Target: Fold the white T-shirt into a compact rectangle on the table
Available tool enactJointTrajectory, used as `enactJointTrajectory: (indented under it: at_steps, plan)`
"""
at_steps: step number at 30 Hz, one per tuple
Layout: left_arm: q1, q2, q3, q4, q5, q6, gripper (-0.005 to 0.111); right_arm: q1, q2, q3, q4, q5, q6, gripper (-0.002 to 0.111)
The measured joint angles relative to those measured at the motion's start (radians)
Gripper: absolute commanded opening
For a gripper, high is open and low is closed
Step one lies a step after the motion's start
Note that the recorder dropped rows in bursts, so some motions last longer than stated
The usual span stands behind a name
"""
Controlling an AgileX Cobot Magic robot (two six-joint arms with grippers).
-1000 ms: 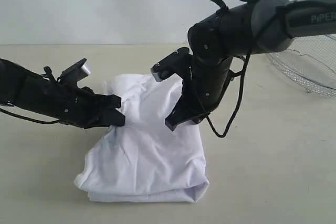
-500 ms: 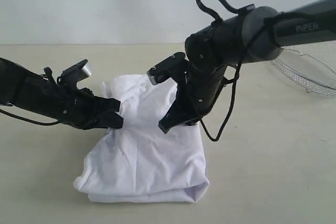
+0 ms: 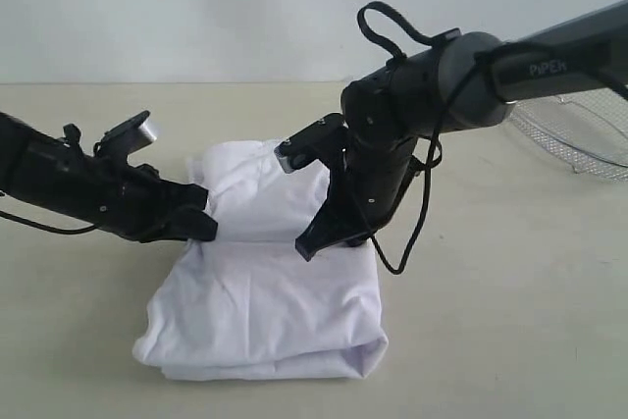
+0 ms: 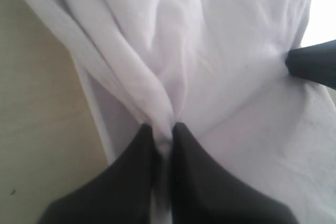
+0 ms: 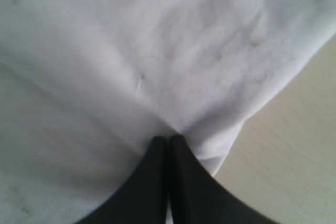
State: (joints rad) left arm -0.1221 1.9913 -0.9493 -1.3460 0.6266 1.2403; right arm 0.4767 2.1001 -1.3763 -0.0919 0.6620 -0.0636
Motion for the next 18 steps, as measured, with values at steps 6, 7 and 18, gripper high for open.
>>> enactJointTrajectory:
  at_steps: [6, 7, 18]
  plan:
    - [0.006, -0.004, 0.0, 0.06, 0.009, -0.02, 0.005, 0.0, 0.001, 0.0, 0.002, 0.0, 0.0, 0.0]
    - [0.008, -0.004, 0.0, 0.073, 0.009, -0.024, 0.005, 0.0, 0.001, 0.0, 0.004, 0.0, 0.0, 0.0]
    - [0.041, -0.004, -0.005, 0.097, 0.025, -0.034, 0.005, 0.0, 0.002, -0.006, 0.014, 0.0, 0.002, 0.0]
